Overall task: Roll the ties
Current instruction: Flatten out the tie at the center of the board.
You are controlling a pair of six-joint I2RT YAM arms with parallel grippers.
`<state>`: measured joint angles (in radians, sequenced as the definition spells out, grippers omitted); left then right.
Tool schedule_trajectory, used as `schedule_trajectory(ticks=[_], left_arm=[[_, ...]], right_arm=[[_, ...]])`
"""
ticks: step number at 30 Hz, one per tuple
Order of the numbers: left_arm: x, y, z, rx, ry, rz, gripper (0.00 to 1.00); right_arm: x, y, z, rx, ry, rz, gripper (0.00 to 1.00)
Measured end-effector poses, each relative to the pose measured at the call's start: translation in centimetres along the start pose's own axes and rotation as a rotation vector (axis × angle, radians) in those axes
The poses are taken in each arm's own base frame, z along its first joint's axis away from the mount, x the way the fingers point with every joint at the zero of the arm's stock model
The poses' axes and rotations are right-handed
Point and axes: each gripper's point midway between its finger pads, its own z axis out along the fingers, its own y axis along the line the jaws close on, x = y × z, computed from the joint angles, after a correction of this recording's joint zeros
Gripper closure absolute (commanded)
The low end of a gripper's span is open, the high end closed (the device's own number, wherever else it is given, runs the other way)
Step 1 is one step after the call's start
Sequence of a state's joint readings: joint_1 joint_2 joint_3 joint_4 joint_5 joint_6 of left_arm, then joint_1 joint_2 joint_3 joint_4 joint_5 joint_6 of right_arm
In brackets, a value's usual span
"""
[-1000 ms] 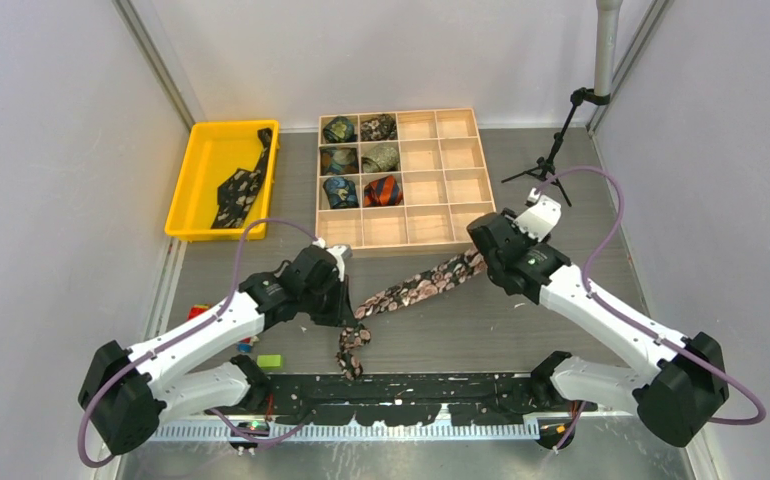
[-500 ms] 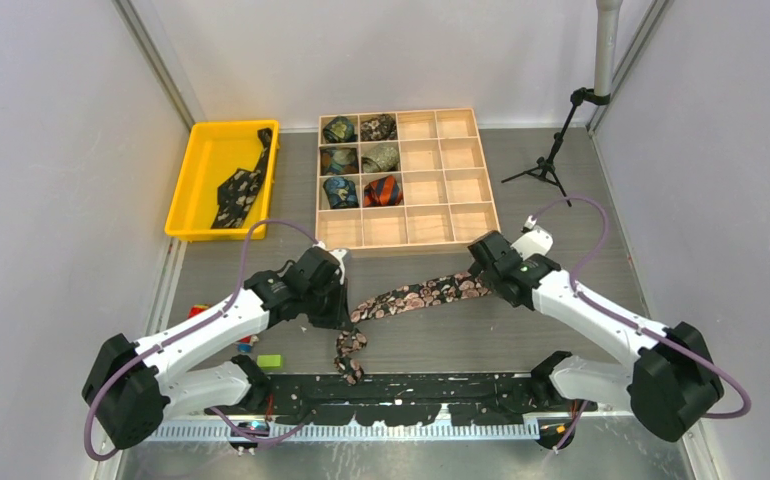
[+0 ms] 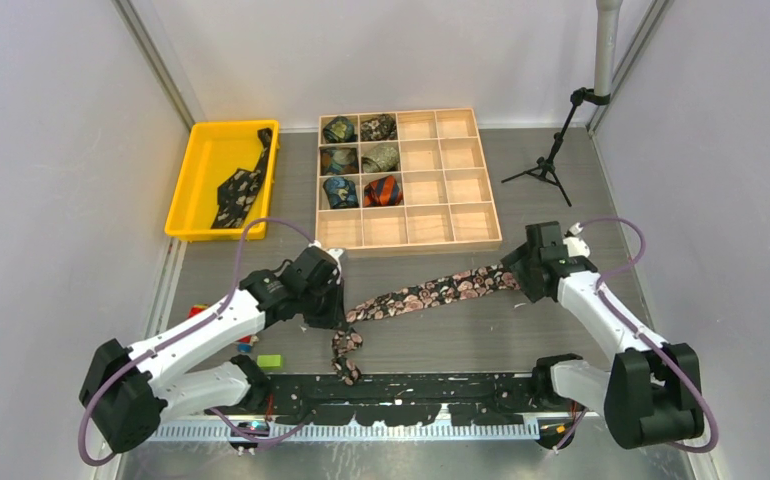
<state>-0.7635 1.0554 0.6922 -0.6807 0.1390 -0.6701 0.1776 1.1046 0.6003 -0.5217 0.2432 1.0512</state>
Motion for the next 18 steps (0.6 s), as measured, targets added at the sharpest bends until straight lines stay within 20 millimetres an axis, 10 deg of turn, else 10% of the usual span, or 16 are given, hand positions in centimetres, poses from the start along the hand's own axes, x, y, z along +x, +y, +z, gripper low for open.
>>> schedule_trajectory(ticks=[7, 18], left_arm=[[-0.8, 0.5, -1.3, -0.046, -0.042, 0.002, 0.41], [-1.4, 0.1, -4.5, -0.040, -0.102, -0.024, 0.45]], right_arm=[[-2.0, -1.7, 2.3, 0.027, 0.060, 0.094, 0.32], [-3.2, -1.3, 4.7, -0.009, 0.126, 0.120, 0.35]])
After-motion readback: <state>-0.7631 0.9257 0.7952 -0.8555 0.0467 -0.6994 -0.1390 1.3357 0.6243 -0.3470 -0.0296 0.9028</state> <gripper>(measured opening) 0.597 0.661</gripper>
